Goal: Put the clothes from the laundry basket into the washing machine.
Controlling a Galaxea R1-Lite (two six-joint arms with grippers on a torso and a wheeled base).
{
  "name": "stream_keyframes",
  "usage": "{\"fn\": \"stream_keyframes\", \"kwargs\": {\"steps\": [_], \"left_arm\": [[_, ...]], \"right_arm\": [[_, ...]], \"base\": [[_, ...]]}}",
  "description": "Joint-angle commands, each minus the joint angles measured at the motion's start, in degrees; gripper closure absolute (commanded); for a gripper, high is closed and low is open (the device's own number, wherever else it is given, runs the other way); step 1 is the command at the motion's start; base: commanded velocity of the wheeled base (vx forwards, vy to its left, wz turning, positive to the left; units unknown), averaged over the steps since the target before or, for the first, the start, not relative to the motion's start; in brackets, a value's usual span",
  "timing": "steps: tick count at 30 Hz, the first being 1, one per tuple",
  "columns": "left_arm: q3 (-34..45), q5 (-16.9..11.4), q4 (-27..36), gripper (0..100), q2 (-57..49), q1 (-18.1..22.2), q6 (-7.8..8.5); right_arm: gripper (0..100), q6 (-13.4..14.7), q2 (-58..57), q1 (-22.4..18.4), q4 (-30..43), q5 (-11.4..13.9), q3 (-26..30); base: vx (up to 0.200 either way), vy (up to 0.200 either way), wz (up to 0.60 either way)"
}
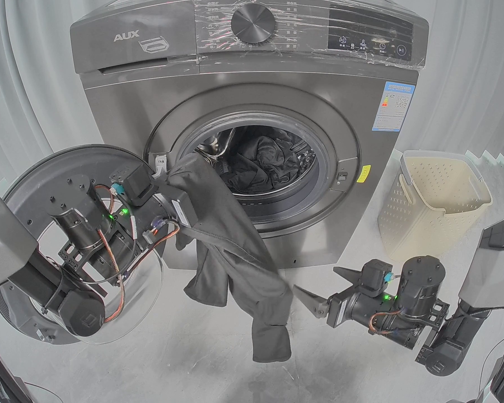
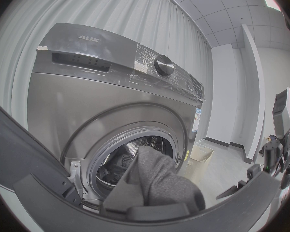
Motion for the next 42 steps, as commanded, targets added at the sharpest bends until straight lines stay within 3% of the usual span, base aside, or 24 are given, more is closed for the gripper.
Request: {"fn": "stream_keyframes", "kwargs": {"steps": [1,3,4,7,13,23,33,42], "left_arm": [[-2.23,0.24,0.21,100,1.45,-0.61,-0.04],[-2.67,0.24,0.38,100,1.45,-0.61,-0.04],[-3.11,0.24,0.56,100,1.45,-0.61,-0.04],[-3.55,0.16,0.74,100,1.36,-0.69,-0.04],[-4.17,0.24,0.91,100,1.36,-2.19,-0.04],[-5.75,0.24,2.93,100,0.66,-4.65,0.04],[-7.59,0.24,3.55,100,0.48,-5.35,0.04],[-6.98,0.51,5.57,100,-1.54,-7.02,-0.13]], "right_arm": [[0,-0.78,4.22,1.32,-0.01,1.28,1.77],[0,-1.40,5.54,1.50,0.07,2.16,3.62],[0,-2.72,6.77,1.85,-0.10,3.74,6.17],[0,-3.68,9.05,2.02,-0.28,4.09,5.38],[0,-3.15,10.55,1.85,0.07,2.16,-9.39],[0,-4.21,21.10,1.67,0.86,3.30,-27.93],[0,-4.30,27.60,2.02,3.24,4.45,-36.64],[0,-5.00,32.96,1.85,7.28,4.18,-48.85]], "base": [[0.000,0.000,0.00],[0.000,0.000,0.00],[0.000,0.000,0.00],[0.000,0.000,0.00],[0.000,0.000,0.00],[0.000,0.000,0.00],[0.000,0.000,0.00],[0.000,0.000,0.00]]}}
